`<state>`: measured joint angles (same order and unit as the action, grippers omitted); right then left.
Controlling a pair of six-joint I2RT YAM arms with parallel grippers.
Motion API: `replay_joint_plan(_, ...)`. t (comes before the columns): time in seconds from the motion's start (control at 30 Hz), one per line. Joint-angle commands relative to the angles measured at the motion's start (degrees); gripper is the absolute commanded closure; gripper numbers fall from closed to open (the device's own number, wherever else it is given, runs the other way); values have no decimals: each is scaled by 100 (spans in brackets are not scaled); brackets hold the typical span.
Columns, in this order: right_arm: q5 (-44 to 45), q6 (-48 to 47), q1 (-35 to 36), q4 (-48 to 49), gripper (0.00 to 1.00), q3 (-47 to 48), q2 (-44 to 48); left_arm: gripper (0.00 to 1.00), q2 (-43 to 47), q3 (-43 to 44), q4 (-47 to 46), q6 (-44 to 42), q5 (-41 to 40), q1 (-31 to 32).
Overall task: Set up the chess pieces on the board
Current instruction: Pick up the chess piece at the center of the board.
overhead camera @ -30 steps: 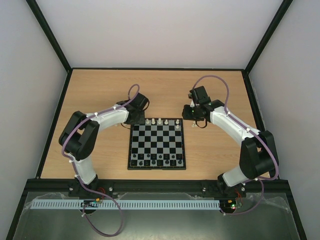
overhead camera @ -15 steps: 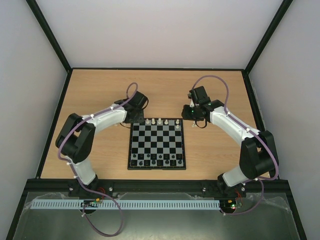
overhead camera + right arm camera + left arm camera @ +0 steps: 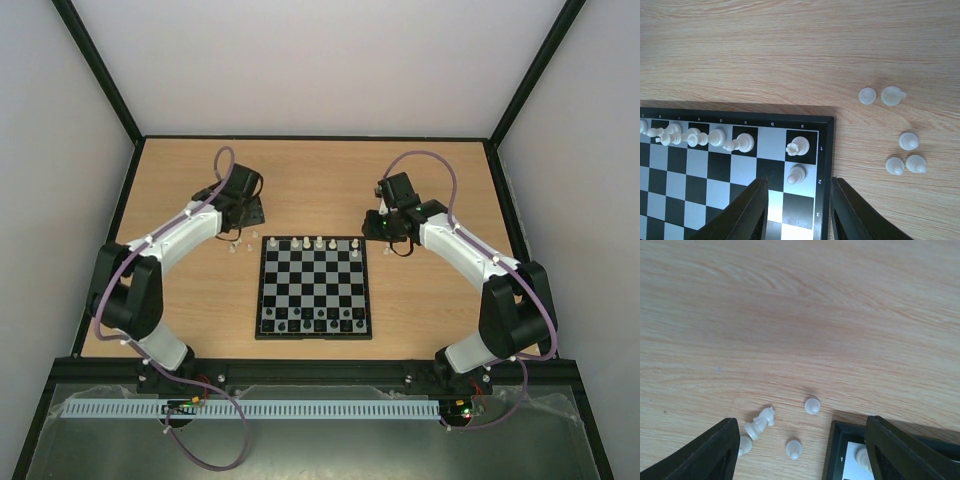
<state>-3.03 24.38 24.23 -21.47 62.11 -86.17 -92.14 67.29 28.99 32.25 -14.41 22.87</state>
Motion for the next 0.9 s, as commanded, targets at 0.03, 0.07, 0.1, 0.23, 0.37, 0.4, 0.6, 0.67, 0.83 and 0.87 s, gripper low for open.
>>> replay_joint_plan(0.03,-70,-91,47,-80,65,-107,148,26,-423,-112,-246,-9,165,-19)
replay_joint_plan(0.07,-75,-90,47,-72,65,-103,143,26,-501,-96,-279,-8,186,-26)
replay_joint_plan(0.1,-69,-91,52,-74,65,-116,143,26,-573,-81,-327,-26,211,-28)
replay_joint_plan(0.23,-75,-100,56,-54,65,-124,128,29,-843,-7,-396,-48,255,-37)
replay_joint_plan(0.37,-80,-99,56,-59,65,-132,126,34,-1010,-78,-485,-53,245,-37)
replay_joint_plan(0.4,-93,-100,56,-49,65,-143,120,35,-1047,-88,-499,-60,254,-37)
replay_joint_plan(0.6,-93,-109,56,-37,65,-149,98,58,-1278,-107,-609,-81,336,-37)
replay_joint_plan(0.67,-111,-109,60,-27,65,-154,103,62,-1337,-93,-617,-83,334,-37)
replay_joint_plan(0.83,-99,-109,64,-15,65,-164,85,64,-1476,-101,-659,-103,327,-46)
replay_joint_plan(0.87,-98,-105,64,-10,65,-171,84,66,-1503,-102,-665,-100,333,-44)
